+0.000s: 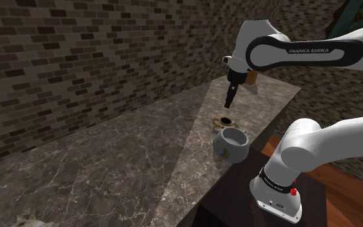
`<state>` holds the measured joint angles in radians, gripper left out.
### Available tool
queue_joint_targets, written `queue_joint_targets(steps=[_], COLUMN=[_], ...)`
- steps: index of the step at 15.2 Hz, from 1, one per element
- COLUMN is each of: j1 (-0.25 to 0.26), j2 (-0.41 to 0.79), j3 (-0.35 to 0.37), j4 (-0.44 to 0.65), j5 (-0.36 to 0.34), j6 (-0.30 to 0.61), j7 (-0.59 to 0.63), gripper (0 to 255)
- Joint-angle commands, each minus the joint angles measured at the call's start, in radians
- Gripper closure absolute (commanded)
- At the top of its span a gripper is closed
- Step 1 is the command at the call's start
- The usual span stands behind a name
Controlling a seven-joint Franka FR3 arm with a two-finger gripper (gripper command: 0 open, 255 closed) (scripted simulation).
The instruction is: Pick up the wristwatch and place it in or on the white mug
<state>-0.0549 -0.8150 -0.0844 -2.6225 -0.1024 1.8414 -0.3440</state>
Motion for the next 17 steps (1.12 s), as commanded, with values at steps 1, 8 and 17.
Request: queue_joint_targets(steps=[1,8,17], j1=[-0.008,-0.057,-0.073], j2=[0.010,0.105,0.241], j3=[-0.031,-0.162,-0.231], j4=[-0.054,-0.193,-0.268], j5=[-0.018,-0.096,-0.136], j6=[0.061,0.283,0.488], j7=[-0.035,-0.176,-0.228], gripper=[0,0,0])
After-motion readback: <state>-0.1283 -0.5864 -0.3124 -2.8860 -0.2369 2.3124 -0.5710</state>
